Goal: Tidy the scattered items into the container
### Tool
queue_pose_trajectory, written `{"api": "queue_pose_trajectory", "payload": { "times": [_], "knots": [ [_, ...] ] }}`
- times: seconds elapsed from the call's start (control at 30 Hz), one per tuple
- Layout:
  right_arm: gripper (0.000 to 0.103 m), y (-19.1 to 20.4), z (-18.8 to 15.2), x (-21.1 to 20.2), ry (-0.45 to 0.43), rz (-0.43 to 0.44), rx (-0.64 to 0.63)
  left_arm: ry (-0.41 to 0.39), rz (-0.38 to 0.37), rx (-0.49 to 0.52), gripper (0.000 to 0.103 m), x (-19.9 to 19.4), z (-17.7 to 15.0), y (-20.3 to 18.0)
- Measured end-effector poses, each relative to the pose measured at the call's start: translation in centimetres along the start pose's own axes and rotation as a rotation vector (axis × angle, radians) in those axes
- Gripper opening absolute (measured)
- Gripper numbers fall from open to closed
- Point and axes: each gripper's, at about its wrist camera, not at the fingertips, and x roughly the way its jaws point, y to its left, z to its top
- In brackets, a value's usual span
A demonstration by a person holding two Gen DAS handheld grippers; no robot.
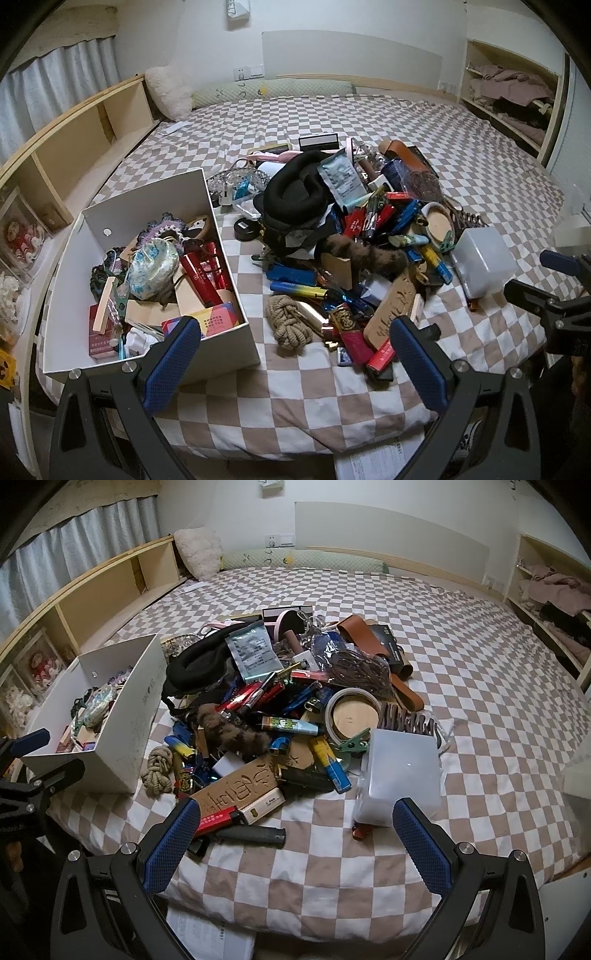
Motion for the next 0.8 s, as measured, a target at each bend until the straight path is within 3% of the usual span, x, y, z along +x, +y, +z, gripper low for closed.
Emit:
{"api": "queue_pose_trajectory", "payload": {
  "times": [0.37, 0.6, 0.7, 0.8],
  "knots": [
    [0.103, 0.3, 1.1, -1.4, -0.066, 0.014, -0.030, -0.042, -0.058, 0.094, 0.103, -1.7, 2.7, -0.8],
    [0.103, 1.2, 2.5, -1.4, -0.117, 0.021, -0.088, -0.007, -0.062, 0.168, 0.103, -0.6, 4.4, -2.0],
    [0.103, 1.7, 3.2, -0.2, -0.081, 0.014, -0.128, 0.015, -0.075, 0.197, 0.103, 0.4, 4.8, -2.6],
    [0.103, 1.6, 4.2, 1.7, 0.029, 0.041, -0.116, 0.035, -0.091, 0.215, 0.103, 1.6, 4.8, -3.0]
  ]
}}
